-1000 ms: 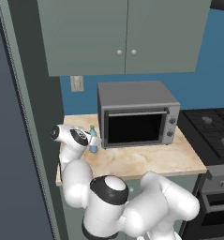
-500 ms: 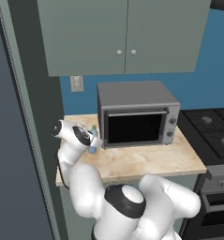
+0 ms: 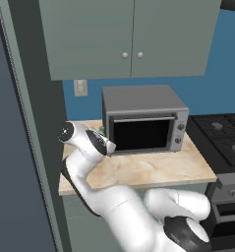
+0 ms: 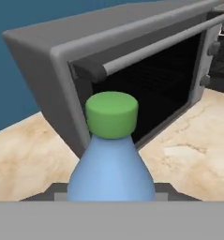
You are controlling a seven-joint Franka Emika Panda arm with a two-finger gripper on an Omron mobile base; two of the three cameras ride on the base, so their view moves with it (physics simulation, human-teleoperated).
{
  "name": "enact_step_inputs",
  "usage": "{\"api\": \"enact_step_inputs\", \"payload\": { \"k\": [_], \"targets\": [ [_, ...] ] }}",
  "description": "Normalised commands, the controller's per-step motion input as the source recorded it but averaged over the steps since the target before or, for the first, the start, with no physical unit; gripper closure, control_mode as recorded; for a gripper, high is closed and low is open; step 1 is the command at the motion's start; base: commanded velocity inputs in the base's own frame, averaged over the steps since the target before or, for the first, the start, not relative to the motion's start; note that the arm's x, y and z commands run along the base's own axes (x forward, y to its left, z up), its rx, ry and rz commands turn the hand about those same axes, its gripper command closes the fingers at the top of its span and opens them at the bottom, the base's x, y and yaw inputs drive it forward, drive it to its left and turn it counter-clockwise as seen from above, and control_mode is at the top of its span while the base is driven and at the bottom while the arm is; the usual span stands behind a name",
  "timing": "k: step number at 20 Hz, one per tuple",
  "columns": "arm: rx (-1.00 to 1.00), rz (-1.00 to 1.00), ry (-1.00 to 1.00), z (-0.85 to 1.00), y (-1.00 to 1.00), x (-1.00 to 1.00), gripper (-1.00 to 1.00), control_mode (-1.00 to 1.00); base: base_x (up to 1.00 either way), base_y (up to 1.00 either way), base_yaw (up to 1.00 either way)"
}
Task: Take the bottled waters from the counter and place them in the freezer to freeze. Close the freezer door after placing the bottles.
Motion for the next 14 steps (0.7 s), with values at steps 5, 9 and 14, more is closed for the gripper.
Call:
{"api": "enact_step_inputs", "payload": {
  "k": [5, 9, 14],
  "targets": [
    [0.02, 0.21, -0.01, 0.91, -0.24, -0.81, 1.0, -1.0, 0.0, 0.0, 0.0],
    [0.0, 0.23, -0.02, 0.84, -0.27, -0.77, 1.0, -1.0, 0.0, 0.0, 0.0],
    [0.0, 0.31, -0.1, 0.74, -0.28, -0.69, 1.0, -1.0, 0.0, 0.0, 0.0]
  ]
}}
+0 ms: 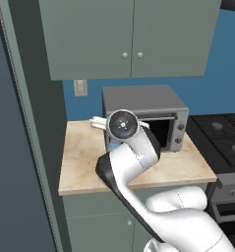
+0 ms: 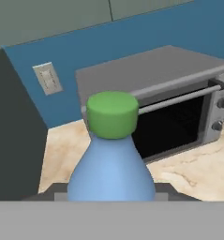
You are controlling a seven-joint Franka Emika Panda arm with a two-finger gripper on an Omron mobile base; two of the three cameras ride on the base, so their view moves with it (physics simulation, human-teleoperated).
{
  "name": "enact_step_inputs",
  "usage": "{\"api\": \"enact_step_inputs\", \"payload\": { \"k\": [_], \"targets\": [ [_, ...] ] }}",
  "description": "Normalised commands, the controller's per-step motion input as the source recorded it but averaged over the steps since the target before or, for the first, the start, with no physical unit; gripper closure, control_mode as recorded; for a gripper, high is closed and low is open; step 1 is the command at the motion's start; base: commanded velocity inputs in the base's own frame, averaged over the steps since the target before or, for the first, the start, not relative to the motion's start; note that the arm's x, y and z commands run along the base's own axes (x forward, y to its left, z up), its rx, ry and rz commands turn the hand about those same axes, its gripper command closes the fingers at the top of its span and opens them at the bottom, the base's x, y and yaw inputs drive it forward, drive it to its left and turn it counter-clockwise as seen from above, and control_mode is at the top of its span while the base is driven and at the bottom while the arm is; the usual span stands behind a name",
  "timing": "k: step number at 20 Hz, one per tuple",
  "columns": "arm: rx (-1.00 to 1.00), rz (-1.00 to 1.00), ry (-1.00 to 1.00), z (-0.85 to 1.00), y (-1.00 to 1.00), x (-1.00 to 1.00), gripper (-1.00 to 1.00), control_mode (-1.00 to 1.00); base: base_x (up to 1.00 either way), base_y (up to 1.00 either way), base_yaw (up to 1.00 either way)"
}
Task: Take the bottled waters from the counter and place them in the freezer to freeze. Close the freezer door after placing the bottles.
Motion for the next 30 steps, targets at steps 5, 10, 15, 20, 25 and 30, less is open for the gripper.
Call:
{"api": "enact_step_inputs", "payload": {
  "k": [5, 10, 15, 20, 25, 30],
  "targets": [
    [-0.01, 0.44, -0.08, 0.71, -0.29, -0.58, 1.0, -1.0, 0.0, 0.0, 0.0],
    [-0.13, 0.45, -0.03, 0.34, -0.25, -0.38, 1.0, -1.0, 0.0, 0.0, 0.0],
    [-0.2, 0.3, 0.0, 0.11, -0.5, -0.23, 1.0, -1.0, 0.0, 0.0, 0.0],
    [-0.18, 0.03, 0.0, 0.0, -0.58, -0.37, 1.0, -1.0, 0.0, 0.0, 0.0],
    [-0.04, -0.4, 0.0, 0.0, -0.44, -0.25, 1.0, -1.0, 0.0, 0.0, 0.0],
    [0.04, -0.48, 0.0, -0.01, -0.21, -0.15, 1.0, -1.0, 0.0, 0.0, 0.0]
  ]
}}
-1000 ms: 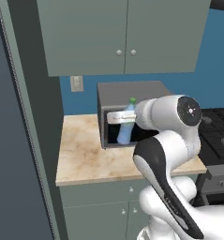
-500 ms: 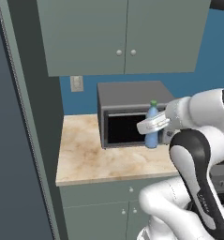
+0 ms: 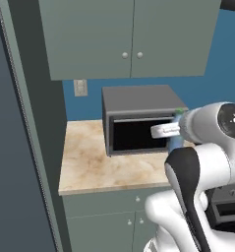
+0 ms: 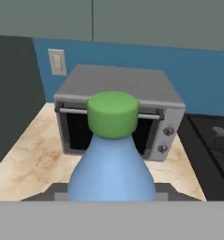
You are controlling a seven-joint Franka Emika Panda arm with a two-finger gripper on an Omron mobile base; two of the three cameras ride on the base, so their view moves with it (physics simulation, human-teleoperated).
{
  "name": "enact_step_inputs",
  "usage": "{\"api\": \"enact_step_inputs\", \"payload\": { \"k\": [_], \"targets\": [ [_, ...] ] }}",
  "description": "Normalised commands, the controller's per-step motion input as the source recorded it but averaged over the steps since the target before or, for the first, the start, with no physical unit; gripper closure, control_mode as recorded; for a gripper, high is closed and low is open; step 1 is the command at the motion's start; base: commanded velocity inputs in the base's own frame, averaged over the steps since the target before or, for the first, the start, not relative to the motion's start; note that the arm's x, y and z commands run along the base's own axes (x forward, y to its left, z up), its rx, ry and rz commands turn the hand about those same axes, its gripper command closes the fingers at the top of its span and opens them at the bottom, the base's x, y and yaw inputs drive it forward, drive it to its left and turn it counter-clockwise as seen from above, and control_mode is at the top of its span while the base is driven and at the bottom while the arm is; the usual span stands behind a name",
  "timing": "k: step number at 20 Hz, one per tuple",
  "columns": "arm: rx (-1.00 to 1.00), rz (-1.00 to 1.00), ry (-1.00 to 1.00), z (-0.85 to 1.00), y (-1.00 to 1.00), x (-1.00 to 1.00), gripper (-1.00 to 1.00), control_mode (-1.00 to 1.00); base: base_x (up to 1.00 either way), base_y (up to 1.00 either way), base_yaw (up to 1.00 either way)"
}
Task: Take the bottled waters from the counter and place them in the freezer to freeze. Close the freezer door after placing the bottles.
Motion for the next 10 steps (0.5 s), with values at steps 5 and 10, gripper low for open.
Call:
{"api": "enact_step_inputs", "payload": {
  "k": [5, 10],
  "targets": [
    [0.06, 0.05, 0.0, -0.04, -0.41, 0.0, 1.0, -1.0, 0.0, 0.0, 0.0],
    [0.0, 0.2, 0.0, -0.05, -0.28, 0.0, 1.0, -1.0, 0.0, 0.0, 0.0]
  ]
}}
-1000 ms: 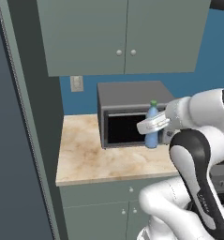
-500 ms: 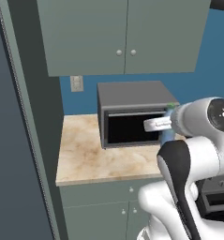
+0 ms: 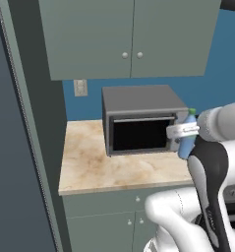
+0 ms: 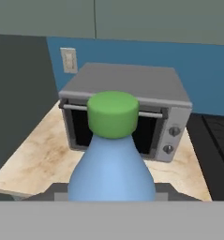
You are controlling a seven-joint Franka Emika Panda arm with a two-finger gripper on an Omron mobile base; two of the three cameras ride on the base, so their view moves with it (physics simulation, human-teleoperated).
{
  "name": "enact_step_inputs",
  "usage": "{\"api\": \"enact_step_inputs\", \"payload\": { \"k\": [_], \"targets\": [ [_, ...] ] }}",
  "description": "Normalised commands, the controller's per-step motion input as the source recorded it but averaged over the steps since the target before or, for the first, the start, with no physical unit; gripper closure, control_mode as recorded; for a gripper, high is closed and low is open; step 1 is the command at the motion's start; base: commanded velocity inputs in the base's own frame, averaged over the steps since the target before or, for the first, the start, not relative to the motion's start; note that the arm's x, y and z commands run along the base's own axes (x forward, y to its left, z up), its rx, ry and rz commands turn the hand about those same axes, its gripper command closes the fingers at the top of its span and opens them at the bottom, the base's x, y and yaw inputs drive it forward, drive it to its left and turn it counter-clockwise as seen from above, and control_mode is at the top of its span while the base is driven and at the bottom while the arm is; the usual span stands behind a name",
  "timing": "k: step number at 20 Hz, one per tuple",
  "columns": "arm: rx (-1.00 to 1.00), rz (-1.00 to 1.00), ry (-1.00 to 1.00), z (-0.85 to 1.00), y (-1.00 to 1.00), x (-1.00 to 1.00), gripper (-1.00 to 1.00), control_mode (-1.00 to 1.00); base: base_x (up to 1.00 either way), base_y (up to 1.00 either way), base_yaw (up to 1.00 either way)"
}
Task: Take the bottled waters from the counter and place them in the freezer to freeze. Close the freezer door after placing the bottles.
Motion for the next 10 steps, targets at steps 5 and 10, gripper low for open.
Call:
{"api": "enact_step_inputs", "payload": {
  "k": [5, 10],
  "targets": [
    [0.0, 0.09, 0.0, -0.06, -0.01, -0.09, 1.0, -1.0, 0.0, 0.0, 0.0],
    [0.0, 0.0, -0.03, 0.0, 0.0, 0.0, 1.0, -1.0, 0.0, 0.0, 0.0]
  ]
}}
